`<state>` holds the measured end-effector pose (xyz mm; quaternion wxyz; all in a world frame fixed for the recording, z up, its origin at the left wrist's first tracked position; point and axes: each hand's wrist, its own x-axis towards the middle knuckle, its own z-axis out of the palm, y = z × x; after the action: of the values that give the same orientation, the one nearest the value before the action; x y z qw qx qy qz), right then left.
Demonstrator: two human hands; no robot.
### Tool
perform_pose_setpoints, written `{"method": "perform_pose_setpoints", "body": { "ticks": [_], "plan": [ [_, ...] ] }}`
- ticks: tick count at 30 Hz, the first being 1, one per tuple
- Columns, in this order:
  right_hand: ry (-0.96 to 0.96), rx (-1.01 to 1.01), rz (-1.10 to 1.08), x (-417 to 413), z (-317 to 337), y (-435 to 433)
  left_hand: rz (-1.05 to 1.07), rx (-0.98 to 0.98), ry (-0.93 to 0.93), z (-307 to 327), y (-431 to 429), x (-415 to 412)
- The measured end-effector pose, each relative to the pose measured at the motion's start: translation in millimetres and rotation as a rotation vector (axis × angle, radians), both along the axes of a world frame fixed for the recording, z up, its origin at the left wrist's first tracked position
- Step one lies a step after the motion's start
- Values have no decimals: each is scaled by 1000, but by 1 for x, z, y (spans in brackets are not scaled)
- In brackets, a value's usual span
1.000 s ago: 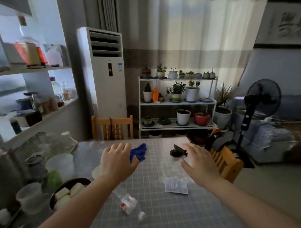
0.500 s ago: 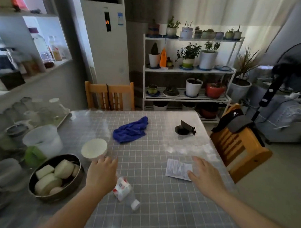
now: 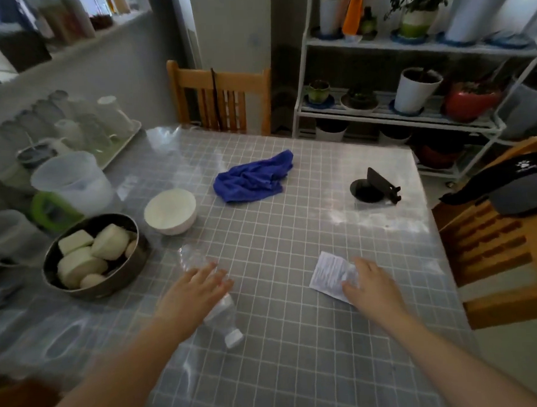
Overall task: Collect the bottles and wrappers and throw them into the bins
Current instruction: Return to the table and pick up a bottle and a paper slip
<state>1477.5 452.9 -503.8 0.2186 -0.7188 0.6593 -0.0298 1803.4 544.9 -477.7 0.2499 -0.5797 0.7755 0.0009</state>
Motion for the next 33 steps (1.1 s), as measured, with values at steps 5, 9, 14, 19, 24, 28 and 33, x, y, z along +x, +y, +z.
{"method": "perform_pose_setpoints", "body": {
  "ticks": [5, 9, 14, 19, 24, 28, 33],
  "plan": [
    [-13, 5, 70, 0, -11, -19, -83, -128, 30, -1, -1, 11],
    [-14, 38, 84, 0, -12, -26, 9, -258, 106, 12, -2, 17],
    [41, 98, 78, -3, -4, -32, 249, -400, 251, 35, -2, 23],
    [-136, 170, 27, 5, 16, -45, 435, -451, 303, 62, 5, 35],
    [-353, 161, 140, 52, 63, -57, 661, -522, 476, 90, 30, 49],
    [-584, 163, 200, 115, 103, -47, 857, -568, 667, 117, 66, 71],
    [-728, 212, 354, 208, 147, 1, 1001, -708, 746, 154, 143, 109]
  ]
}}
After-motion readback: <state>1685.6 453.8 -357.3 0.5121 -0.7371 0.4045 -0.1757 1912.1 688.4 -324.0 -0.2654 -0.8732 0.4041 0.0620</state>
